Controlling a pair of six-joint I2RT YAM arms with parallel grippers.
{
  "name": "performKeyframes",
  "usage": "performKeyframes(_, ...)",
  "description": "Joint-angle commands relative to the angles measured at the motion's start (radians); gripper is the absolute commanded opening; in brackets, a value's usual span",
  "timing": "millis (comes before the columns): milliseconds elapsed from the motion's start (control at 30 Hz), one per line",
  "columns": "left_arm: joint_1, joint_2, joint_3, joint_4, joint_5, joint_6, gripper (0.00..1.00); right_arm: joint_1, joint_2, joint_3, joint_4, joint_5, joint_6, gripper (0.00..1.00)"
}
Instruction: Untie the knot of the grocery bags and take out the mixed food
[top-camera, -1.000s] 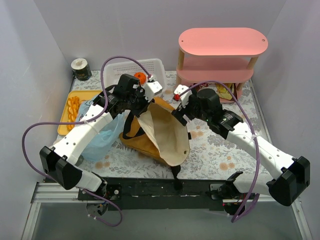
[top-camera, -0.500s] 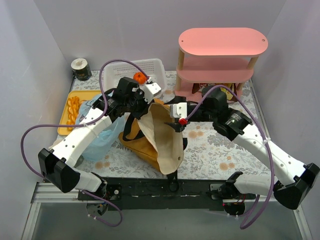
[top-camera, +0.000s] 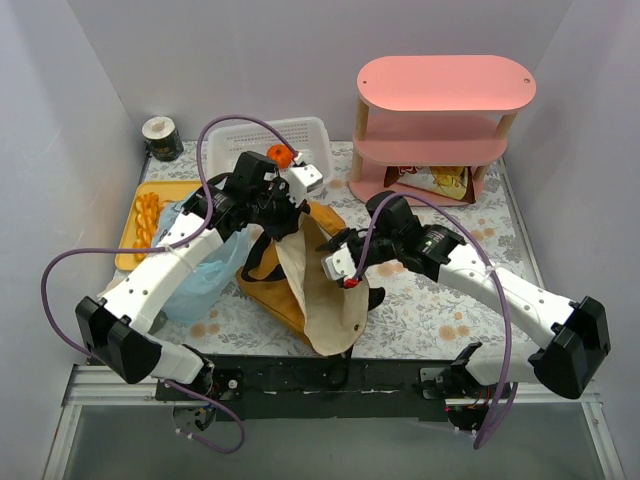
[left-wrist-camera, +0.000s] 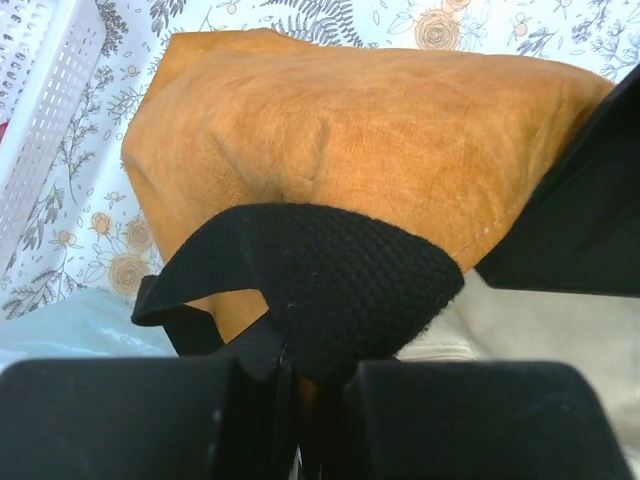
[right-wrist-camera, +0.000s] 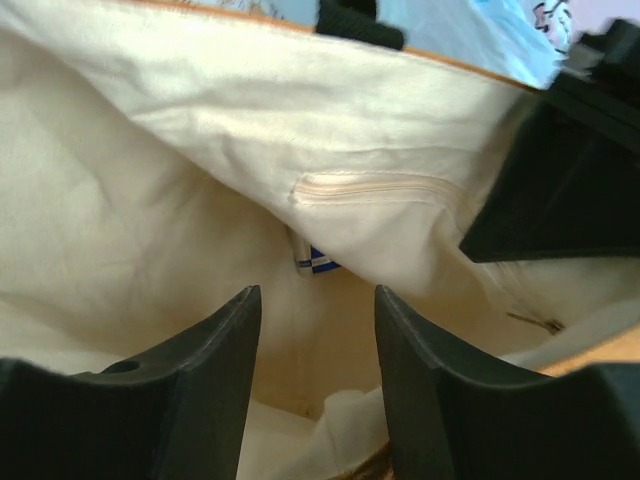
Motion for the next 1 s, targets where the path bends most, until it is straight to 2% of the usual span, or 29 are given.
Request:
performKeyframes(0, 0.004, 0.035, 0.122, -0.065, 0.086, -0.064, 0.00, 0.006, 0.042, 0.035, -0.073, 0.081, -0.104, 0.55)
performKeyframes(233, 0.004, 0.075, 0.187, -0.075, 0.153, -0.134, 0.00, 0.035, 0.042, -0.025, -0.078, 0.177, -0.107, 0.51)
performKeyframes(400, 0.005, 0.087, 0.231, -0.098, 0.241, -0.190, 0.00, 0.042, 0.080, -0.071, -0.046, 0.138, -0.111, 0.44)
performKeyframes(467, 0.021, 0.102, 0.264, -0.108, 0.273, -0.210, 0.00, 0.049, 0.097, -0.083, -0.001, 0.128, -0.134, 0.40)
performKeyframes(633, 0.051, 0.150, 0.349, -0.133, 0.371, -0.272, 0.00, 0.069, 0.172, -0.169, 0.155, 0.141, -0.167, 0.40)
performKeyframes(767, 0.073, 0.156, 0.324, -0.116, 0.402, -0.294, 0.00, 0.119, 0.243, -0.201, 0.259, 0.177, -0.161, 0.47)
performKeyframes(800, 0.074, 0.156, 0.308, -0.111, 0.403, -0.297, 0.00, 0.128, 0.256, -0.208, 0.337, 0.195, -0.132, 0.50)
performKeyframes(967, 0.085, 0.157, 0.290, -0.096, 0.417, -0.296, 0.00, 0.148, 0.296, -0.198, 0.496, 0.252, -0.032, 0.62)
